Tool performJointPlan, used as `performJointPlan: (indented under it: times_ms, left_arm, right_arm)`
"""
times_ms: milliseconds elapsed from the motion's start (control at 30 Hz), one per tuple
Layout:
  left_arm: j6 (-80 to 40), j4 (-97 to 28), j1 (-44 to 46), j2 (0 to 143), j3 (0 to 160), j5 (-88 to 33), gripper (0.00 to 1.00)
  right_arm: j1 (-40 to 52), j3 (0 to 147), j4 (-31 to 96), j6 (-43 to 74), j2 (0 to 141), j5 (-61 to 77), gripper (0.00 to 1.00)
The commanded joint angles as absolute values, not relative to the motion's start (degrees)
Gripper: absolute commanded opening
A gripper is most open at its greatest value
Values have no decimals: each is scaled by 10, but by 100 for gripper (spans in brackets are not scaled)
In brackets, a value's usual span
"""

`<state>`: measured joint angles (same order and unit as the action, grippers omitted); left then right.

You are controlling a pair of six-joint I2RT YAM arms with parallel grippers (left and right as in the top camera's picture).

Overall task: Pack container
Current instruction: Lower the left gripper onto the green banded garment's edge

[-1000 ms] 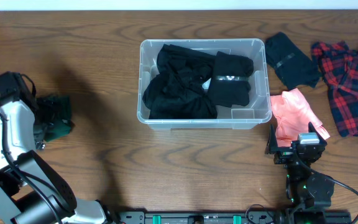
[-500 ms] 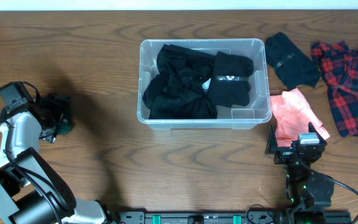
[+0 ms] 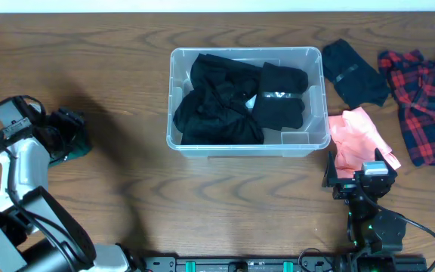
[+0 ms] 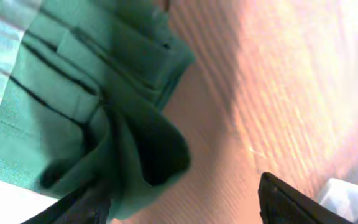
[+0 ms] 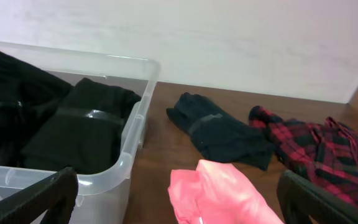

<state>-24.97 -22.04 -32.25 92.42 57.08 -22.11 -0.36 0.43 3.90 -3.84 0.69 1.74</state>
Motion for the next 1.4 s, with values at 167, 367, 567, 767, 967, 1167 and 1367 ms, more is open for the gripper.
performJointPlan:
  times_ms: [167, 367, 567, 767, 967, 1167, 1367]
  left_arm:
    - [-193, -206, -310, 879, 580, -234, 73]
    - [-142, -194, -272, 873, 591, -227, 64]
    - [-185, -243, -264, 834, 603, -79, 59]
    - [-188, -279, -264, 793, 603, -67, 59]
    - [-187, -302, -264, 798, 602, -3, 60]
    - [-182, -283, -263, 848, 602, 16, 79]
    - [-133, -242, -259, 913, 602, 16, 93]
  right_arm:
    - [-4, 3, 41, -44, 3, 19, 99]
    - [-4, 3, 41, -44, 3, 19, 99]
    - [-4, 3, 41, -44, 3, 19, 99]
    - [-4, 3, 41, -44, 3, 19, 99]
    - [-4, 3, 41, -44, 3, 19, 99]
    - [-4, 3, 41, -44, 3, 19, 99]
    - [-4, 3, 41, -44, 3, 19, 99]
